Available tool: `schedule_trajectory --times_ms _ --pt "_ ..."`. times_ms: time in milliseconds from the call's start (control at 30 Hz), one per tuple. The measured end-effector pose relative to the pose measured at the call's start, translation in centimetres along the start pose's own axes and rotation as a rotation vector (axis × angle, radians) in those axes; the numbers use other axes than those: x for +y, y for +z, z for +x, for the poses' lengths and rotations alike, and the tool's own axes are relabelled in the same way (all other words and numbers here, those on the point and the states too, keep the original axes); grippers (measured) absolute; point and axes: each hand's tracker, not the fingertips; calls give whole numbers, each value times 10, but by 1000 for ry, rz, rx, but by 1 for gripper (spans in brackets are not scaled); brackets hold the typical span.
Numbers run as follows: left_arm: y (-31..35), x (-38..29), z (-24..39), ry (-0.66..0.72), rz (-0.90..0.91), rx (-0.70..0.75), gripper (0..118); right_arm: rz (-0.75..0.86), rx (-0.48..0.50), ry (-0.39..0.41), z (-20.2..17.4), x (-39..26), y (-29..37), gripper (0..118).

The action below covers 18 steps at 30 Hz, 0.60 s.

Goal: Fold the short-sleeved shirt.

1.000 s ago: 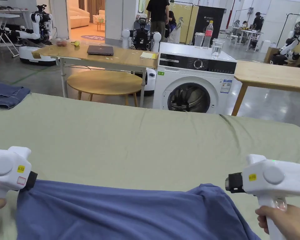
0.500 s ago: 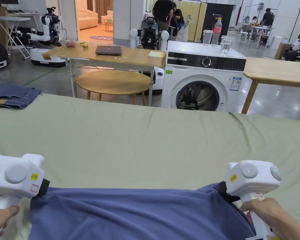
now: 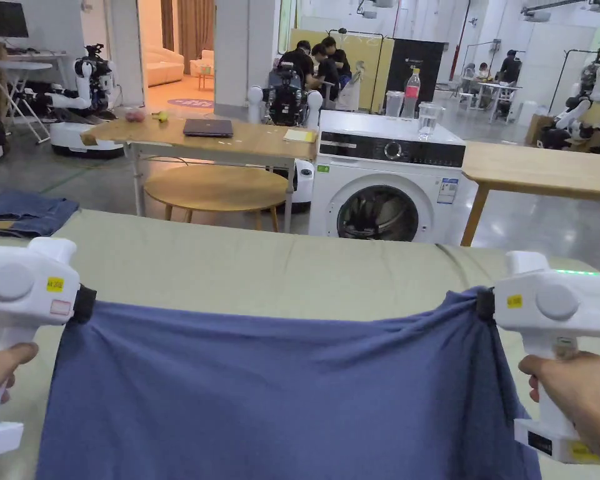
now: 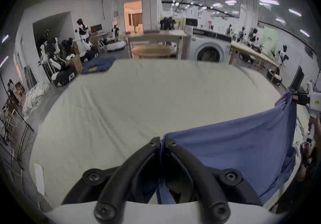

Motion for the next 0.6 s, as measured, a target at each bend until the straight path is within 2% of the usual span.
schedule_trajectory --times_ms 133,267,333,600 --pt "50 35 0 4 104 -1 0 170 -46 38 -3 31 69 1" --pt "91 66 4 -11 185 -1 0 293 -65 42 -7 59 121 1" --pt "107 82 6 -15 221 -1 0 316 -85 60 -8 76 134 1" --pt "132 141 16 -31 309 25 0 393 -128 35 -5 137 147 1"
